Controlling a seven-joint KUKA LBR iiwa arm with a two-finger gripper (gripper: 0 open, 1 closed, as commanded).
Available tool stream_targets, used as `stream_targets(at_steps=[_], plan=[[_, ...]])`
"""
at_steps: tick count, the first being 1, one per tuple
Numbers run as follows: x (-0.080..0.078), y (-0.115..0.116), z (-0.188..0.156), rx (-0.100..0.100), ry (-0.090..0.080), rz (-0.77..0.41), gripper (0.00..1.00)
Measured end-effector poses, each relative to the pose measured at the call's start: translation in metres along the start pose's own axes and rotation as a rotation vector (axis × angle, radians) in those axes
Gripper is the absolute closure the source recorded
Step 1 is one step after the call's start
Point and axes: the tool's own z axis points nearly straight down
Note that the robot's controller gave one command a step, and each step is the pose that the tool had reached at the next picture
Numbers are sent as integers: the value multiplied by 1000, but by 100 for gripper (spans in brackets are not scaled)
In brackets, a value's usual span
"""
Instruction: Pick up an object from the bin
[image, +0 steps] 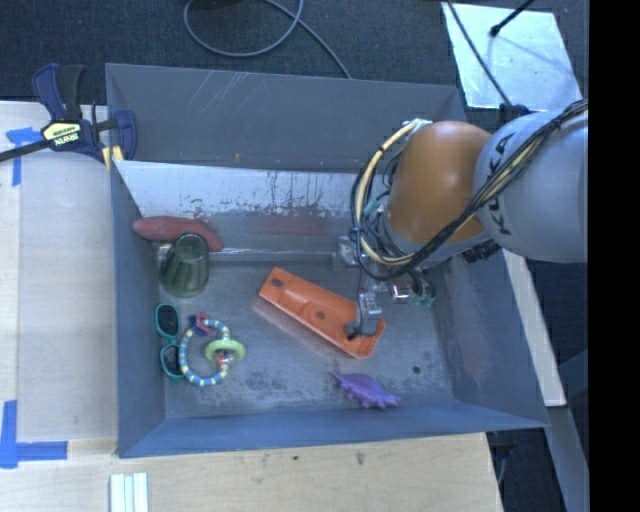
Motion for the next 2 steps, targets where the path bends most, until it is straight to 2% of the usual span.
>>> stream_targets(at_steps=[1, 2], plan=[[-16, -6, 36, 1, 1, -214, 100], [-16, -6, 36, 1, 0, -214, 100]])
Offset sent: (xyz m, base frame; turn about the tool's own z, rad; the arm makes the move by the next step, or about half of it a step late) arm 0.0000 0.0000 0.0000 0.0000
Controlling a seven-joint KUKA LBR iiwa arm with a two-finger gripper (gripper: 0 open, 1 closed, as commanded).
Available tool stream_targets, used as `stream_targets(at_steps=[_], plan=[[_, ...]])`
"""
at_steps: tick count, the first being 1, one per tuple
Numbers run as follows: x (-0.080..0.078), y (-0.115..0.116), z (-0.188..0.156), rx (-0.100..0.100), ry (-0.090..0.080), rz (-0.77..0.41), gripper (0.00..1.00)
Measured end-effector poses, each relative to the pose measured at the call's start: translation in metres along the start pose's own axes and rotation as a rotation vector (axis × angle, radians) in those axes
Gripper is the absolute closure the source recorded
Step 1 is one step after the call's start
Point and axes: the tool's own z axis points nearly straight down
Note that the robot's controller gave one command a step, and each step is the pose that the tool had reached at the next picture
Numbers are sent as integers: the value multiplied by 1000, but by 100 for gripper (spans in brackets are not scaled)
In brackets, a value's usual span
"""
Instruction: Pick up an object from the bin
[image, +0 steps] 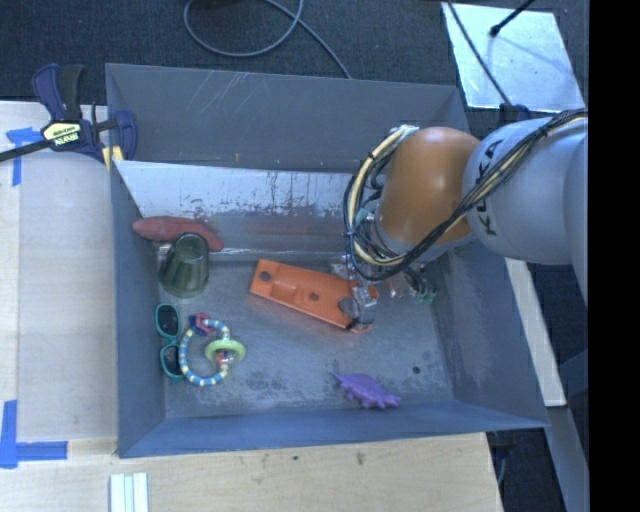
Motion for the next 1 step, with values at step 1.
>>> stream_targets(at_steps=[1], plan=[[-8, -1, -188, 4, -13, 14, 100]])
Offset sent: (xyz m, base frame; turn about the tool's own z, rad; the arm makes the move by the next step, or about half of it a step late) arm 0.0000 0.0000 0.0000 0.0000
